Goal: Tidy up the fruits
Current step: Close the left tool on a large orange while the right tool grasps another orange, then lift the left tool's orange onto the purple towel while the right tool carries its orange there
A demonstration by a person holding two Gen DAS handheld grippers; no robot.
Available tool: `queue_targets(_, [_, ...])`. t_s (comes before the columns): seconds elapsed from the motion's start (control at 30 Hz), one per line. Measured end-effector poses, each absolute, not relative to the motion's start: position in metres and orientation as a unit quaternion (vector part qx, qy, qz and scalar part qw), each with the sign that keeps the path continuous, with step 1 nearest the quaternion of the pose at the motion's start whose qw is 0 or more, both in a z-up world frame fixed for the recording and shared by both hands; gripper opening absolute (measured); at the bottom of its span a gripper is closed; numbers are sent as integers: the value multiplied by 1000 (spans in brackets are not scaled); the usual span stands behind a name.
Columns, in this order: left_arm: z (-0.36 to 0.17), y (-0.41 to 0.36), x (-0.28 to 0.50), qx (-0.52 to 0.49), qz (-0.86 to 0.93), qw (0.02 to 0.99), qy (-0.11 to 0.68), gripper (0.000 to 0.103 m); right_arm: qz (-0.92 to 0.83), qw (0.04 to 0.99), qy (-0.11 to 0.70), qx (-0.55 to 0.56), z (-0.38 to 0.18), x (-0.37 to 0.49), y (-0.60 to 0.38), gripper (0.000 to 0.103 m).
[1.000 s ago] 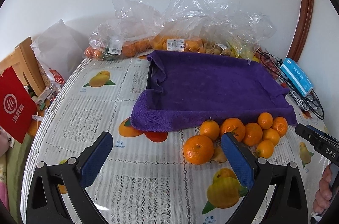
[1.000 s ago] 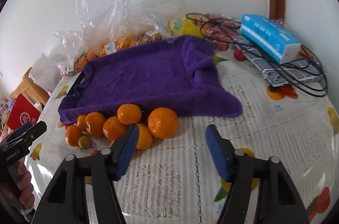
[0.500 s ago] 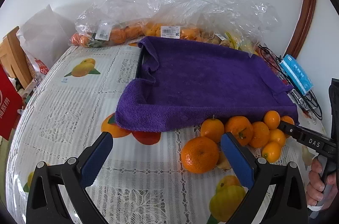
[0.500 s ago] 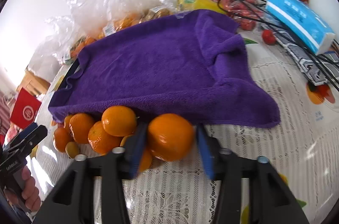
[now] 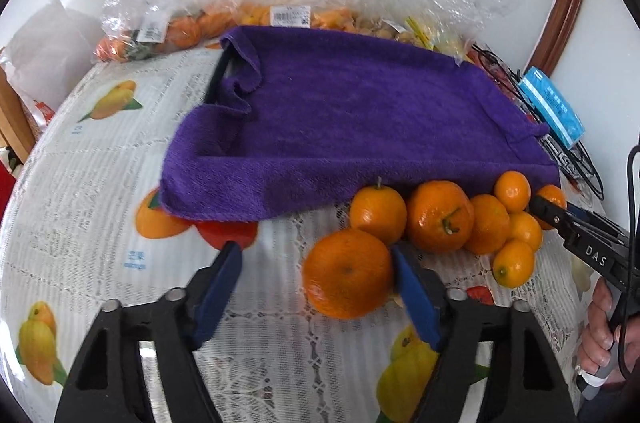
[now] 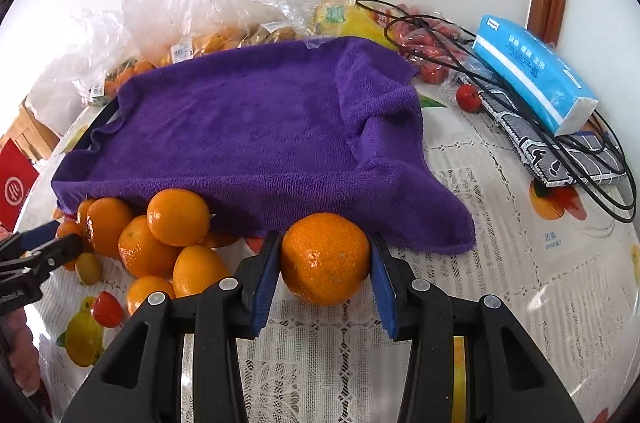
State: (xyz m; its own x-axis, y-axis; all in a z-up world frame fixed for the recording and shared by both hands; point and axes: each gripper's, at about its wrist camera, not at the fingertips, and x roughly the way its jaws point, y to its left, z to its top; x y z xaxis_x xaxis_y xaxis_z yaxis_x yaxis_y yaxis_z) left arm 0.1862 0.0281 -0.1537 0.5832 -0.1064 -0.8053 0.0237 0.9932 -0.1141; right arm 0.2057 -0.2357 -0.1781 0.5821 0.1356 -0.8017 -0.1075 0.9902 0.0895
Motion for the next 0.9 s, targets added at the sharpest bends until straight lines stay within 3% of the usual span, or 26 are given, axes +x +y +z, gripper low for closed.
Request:
queue_targets(0.23, [-155,20,181,-22,-45,896,440,41,61,889,455,12,-189,208,-233,43])
queue_targets(0.9, [-121,40,165,-54,-32,904,424,41,64,898,436,13,-141,184,-233,43])
